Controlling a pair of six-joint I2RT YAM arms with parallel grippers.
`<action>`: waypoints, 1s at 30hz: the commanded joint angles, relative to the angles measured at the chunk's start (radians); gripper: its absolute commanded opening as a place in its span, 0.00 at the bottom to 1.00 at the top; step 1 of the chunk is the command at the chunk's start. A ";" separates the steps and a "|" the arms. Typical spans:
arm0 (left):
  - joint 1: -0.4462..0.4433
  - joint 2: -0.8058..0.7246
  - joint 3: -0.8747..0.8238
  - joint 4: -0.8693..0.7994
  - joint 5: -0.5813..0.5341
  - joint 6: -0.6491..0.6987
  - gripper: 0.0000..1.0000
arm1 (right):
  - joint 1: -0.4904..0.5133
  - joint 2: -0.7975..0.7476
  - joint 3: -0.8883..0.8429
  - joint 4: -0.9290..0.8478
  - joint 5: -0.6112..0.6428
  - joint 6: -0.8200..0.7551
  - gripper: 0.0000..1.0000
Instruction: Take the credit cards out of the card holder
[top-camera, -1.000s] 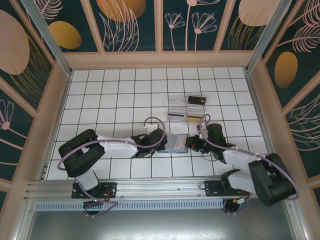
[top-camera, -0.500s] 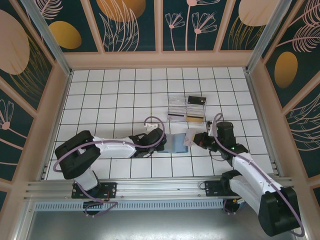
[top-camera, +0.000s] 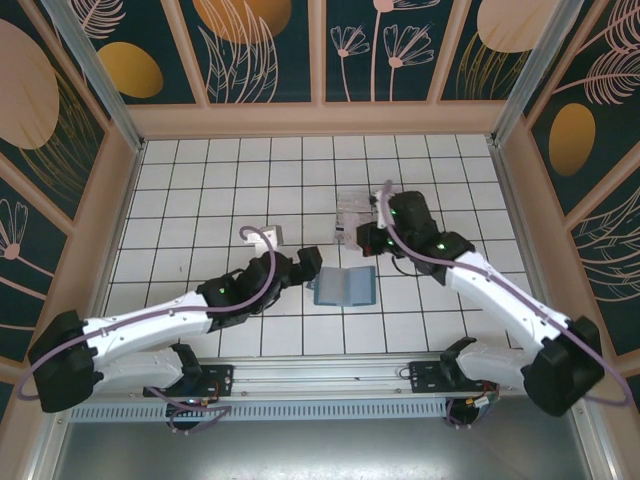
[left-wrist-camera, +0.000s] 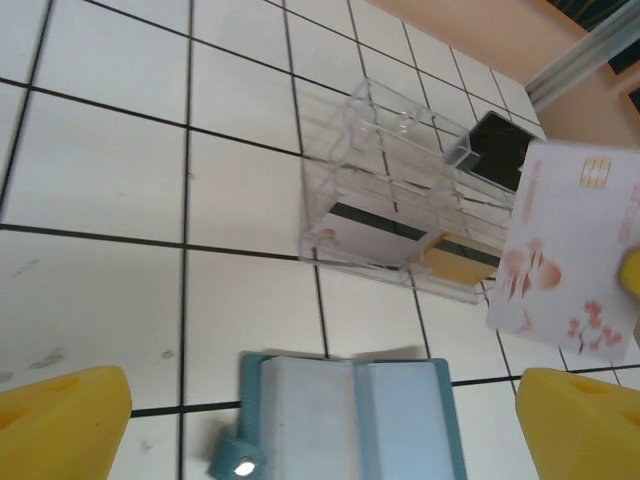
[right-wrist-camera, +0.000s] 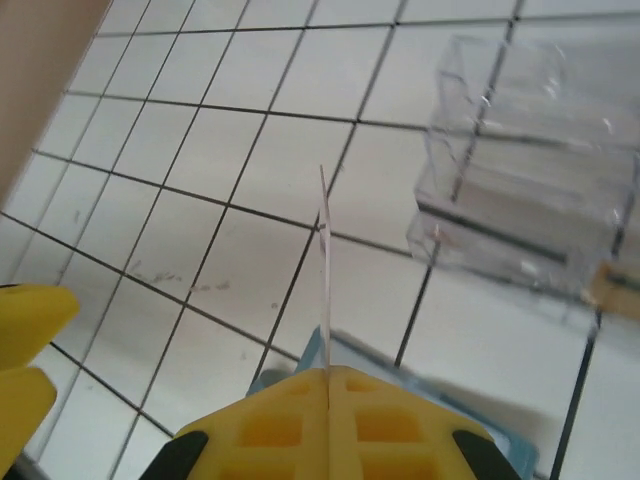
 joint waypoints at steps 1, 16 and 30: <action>0.006 -0.061 -0.057 -0.005 -0.059 0.024 0.99 | 0.058 0.071 0.111 -0.073 0.169 -0.329 0.00; 0.006 -0.475 -0.260 -0.097 -0.181 0.002 0.99 | 0.156 0.245 0.152 -0.148 0.437 -1.024 0.00; 0.006 -0.483 -0.278 -0.136 -0.176 -0.026 0.99 | 0.155 0.317 0.047 -0.030 0.534 -1.191 0.00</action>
